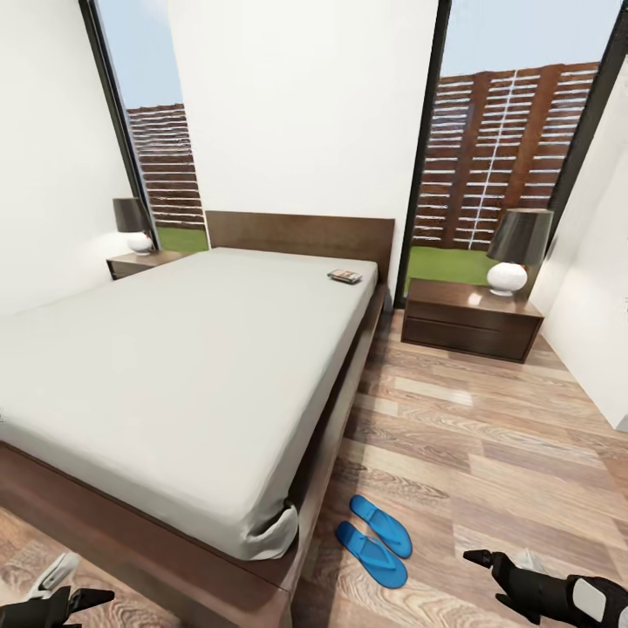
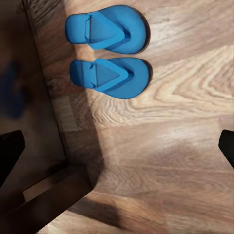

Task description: In the bedroom, move the book from the bed onto either nightstand, and place the two sandals side by side next to the bed.

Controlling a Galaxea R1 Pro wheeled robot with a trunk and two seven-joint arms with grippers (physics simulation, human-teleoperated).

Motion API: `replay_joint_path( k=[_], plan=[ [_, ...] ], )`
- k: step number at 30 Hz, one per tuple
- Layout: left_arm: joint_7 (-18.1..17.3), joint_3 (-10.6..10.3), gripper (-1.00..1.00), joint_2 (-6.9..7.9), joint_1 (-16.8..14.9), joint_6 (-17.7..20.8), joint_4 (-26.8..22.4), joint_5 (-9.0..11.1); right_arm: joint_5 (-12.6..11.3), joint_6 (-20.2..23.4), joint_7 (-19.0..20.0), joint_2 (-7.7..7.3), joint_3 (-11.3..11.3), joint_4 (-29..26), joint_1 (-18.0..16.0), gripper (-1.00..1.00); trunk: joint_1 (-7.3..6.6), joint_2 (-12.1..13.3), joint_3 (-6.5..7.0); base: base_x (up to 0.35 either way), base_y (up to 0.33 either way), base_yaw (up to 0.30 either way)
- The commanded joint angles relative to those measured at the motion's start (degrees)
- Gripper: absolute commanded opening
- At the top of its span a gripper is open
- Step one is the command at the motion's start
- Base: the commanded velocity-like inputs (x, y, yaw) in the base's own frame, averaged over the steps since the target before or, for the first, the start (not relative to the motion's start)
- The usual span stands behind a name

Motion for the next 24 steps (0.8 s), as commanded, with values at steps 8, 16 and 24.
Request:
replay_joint_path(
  k=[8,16,24],
  plan=[
    [-0.35,0.53,1.00,0.19,-0.05,0.50,-0.03,-0.64,-0.13,0.33,-0.15,0.81,-0.39,0.34,-0.09,1.00,-0.22,0.09,1.72,0.000,0.000,0.000],
    [-0.39,0.53,1.00,0.24,-0.05,0.50,-0.03,-0.64,-0.12,0.37,-0.22,0.92,-0.39,0.39,0.10,1.00,-1.39,2.12,3.29,0.000,0.000,0.000],
    [-0.40,0.53,1.00,0.10,-0.05,0.50,-0.03,-0.58,-0.19,0.31,0.07,0.94,-0.39,0.40,0.58,1.00,-3.15,5.33,4.72,0.000,0.000,0.000]
  ],
)
